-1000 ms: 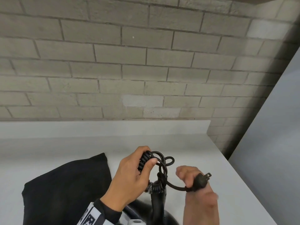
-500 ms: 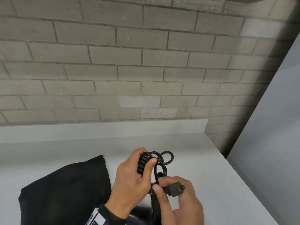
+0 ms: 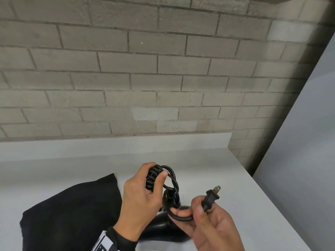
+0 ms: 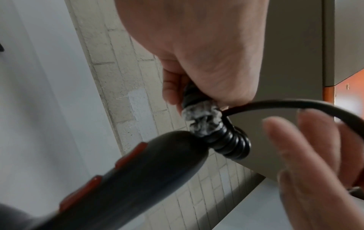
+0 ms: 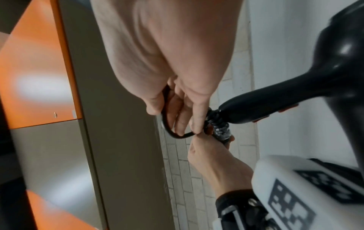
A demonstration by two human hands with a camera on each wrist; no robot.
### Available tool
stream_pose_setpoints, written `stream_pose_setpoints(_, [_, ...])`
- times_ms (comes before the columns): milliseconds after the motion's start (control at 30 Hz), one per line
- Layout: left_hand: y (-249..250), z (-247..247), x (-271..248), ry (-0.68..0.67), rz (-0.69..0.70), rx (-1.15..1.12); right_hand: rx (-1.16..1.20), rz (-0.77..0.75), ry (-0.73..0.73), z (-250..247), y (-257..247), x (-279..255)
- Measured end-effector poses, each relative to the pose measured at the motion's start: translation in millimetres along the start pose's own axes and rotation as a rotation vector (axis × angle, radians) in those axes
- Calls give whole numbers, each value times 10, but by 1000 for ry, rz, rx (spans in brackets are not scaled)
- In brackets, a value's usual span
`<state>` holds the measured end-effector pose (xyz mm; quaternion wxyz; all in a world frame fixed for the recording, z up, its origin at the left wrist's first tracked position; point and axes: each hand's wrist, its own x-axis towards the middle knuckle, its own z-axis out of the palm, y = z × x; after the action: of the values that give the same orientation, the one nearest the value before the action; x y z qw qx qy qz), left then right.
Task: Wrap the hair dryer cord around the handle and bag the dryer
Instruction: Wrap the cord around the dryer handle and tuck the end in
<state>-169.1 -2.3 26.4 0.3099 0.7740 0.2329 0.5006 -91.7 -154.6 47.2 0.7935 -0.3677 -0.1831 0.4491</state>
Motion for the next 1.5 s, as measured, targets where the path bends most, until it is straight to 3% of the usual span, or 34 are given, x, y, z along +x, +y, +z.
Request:
stream_pose_setpoints(100, [12,16,16,-28,-114,-61,-57,-11,-37,-87,18,-4])
stream_pose_setpoints(233, [22,35,46,-100,-267,-136,-338,-61,-77,-199,-39,-42])
stream_pose_setpoints(400, [27,119,20,-152,-499,-287,-486,12,-186,-204,-164,-130])
stream_pose_setpoints(567, [57,172,-16,-144,-682,-523,-428,-87,-128,-267,-62,-97])
stream_pose_setpoints(667, [47,165,-6,-151,-722,-570,-317,-109,-71,-312,60,-76])
stream_pose_setpoints(733, [43,136,18,-157,-715,-565,-169,-108,5,-316,104,-58])
stream_pose_setpoints(967, [108,70,50,-188,-594,-526,4,-142,183,-402,-30,12])
stream_pose_setpoints(1100, [138,101,52,-194,-470,-438,28,-168,187,-319,-231,23])
stream_pose_setpoints(1233, [186,106,33,-284,-321,-337,26,-188,186,-132,-397,46])
stream_pose_setpoints(1367, [174,120,48,-313,-134,-186,-29,-200,43,135,-468,99])
stream_pose_setpoints(1500, [140,50,94,-266,-193,-209,-38,-286,-4,327,-629,161])
